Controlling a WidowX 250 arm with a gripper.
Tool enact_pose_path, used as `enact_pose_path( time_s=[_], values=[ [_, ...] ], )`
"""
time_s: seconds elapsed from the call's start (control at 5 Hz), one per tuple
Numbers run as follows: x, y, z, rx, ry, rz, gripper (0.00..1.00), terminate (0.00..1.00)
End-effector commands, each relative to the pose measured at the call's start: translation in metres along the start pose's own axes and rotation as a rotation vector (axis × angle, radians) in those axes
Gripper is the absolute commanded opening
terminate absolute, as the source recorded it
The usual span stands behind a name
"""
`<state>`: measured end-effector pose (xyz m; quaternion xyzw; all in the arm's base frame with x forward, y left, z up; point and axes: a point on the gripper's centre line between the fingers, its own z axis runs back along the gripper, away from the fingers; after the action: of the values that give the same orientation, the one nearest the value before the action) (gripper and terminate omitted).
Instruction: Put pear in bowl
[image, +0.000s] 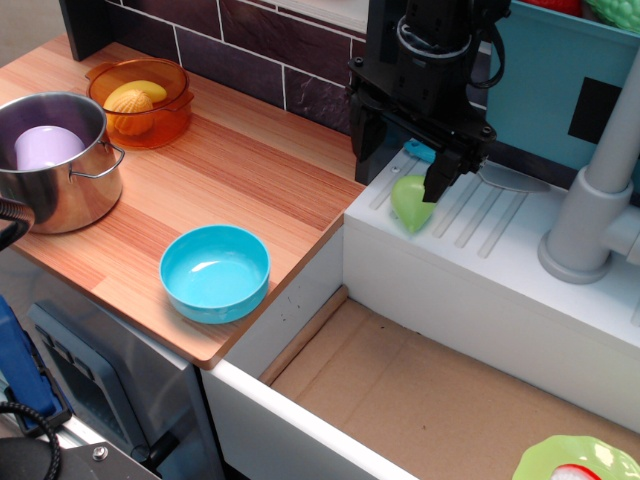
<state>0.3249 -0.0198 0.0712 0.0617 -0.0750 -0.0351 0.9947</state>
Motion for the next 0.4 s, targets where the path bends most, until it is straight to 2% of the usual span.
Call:
enact_pose_path(
  time_s=[0.0,0.2],
  values=[
    [0.0,0.0,0.0,0.0,0.0,0.0,1.0,0.0],
    [0.0082,-0.0033,-0.0056,0.011,-0.017,0.037,1.0,0.0]
  ],
)
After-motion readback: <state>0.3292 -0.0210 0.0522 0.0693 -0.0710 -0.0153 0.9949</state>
